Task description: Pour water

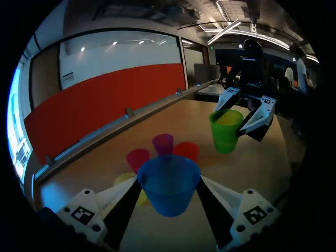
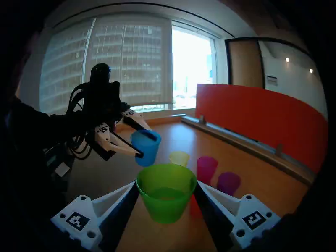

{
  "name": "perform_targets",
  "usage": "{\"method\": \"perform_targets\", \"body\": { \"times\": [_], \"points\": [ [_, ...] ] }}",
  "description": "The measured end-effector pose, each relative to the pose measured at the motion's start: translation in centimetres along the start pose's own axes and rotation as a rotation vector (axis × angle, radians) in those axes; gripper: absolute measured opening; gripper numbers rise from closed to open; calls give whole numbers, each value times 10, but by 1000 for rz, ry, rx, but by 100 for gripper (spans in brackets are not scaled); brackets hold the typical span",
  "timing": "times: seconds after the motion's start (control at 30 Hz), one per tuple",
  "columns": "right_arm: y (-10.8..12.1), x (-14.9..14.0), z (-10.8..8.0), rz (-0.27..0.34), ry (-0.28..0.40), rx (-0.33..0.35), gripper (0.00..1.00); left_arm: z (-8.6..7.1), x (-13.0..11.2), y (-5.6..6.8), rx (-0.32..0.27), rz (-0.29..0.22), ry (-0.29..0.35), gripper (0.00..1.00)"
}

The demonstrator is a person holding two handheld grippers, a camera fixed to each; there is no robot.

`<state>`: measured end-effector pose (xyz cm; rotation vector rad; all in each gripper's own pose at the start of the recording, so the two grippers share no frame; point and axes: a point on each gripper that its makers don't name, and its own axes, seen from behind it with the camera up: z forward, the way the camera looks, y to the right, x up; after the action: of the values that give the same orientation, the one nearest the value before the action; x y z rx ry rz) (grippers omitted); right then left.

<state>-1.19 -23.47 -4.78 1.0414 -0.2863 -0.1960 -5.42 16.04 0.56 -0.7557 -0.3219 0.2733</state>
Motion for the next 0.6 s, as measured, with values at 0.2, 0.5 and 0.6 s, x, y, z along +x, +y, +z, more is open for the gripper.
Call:
{"method": "perform_targets", "body": {
  "times": [0.2, 0.5, 0.6],
  "points": [
    [4, -11, 1, 1, -32, 2, 91, 11, -18, 6, -27, -8, -44, 87],
    [14, -27, 1, 12, -68, 0, 91, 26, -48, 12, -63, -7, -124, 87],
    [15, -29, 2, 14, -73, 1, 91, 31, -57, 13, -74, -9, -151, 87]
  ]
}}
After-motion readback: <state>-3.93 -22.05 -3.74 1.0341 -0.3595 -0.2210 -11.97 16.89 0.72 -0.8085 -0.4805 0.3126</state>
